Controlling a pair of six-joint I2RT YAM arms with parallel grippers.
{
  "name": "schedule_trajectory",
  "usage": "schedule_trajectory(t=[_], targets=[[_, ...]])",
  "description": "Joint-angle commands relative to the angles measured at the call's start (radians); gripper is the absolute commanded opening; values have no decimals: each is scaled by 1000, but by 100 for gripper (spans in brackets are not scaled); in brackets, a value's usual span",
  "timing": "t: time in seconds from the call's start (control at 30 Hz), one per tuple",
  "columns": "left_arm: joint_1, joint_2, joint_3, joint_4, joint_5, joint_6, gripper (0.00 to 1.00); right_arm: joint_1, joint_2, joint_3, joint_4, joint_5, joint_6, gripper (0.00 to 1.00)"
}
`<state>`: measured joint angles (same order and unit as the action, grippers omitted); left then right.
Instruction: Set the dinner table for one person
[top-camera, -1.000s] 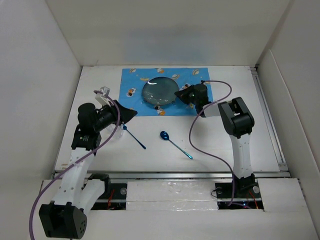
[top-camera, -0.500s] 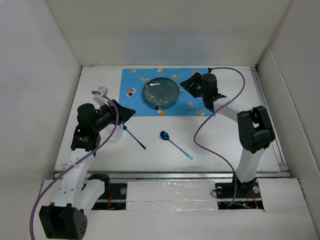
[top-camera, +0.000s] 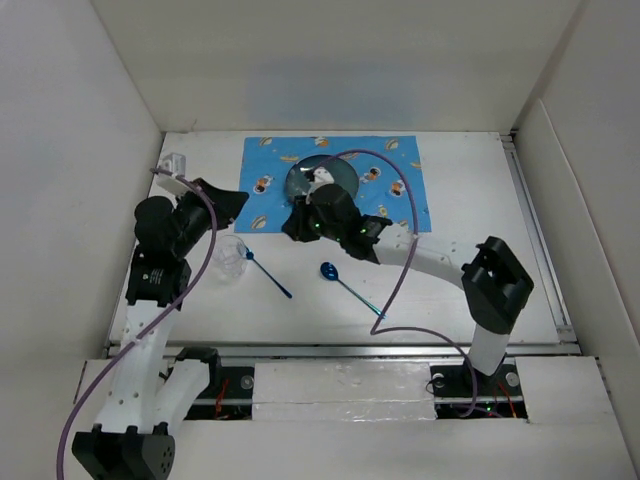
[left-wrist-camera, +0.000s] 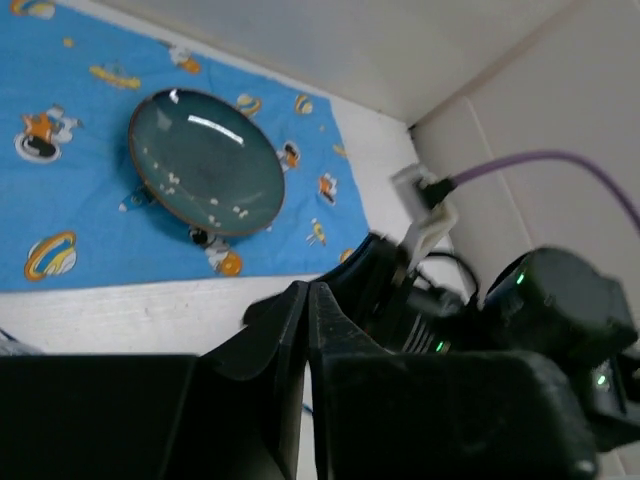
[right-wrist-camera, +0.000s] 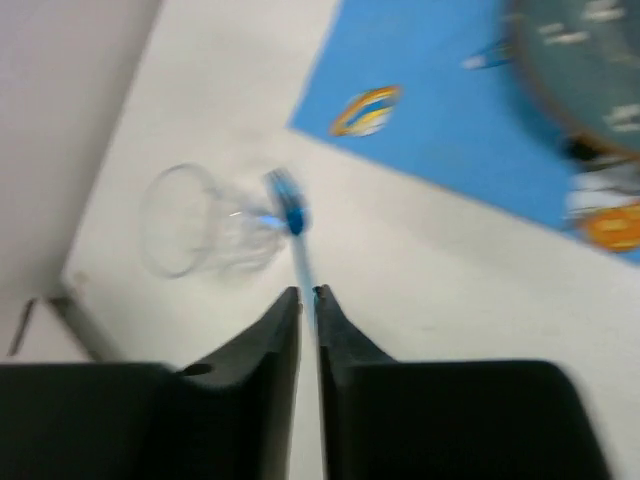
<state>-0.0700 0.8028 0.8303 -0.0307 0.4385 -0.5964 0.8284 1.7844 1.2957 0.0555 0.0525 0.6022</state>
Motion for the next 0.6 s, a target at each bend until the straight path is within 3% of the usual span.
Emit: schedule_trajectory(t=[0.0,0.03,0.13,0.23,0.27,0.33,0.57], targets=[[6,-30,146,48,-46,-31,4,57,32,137,-14,23,-70,27],[6,-34,174,43,-58,-31,8,76,80,172,-37,17,-77,42],[6,-28,278,40,-70,-5,17,142,203,319,-95,17,-94,54],[6,-33,328,69,-84,29,25,167,318,512,-190,36,-97,56],[6,-31,332,77,-86,39,34,179,390,561,-219,58,-97,56],[6,-28,323,103,-86,84,36,189,450,692,-287,82,-97,57],[-42,-77,201,250,-17,165,37,198,613,861,-370,144,-97,55]])
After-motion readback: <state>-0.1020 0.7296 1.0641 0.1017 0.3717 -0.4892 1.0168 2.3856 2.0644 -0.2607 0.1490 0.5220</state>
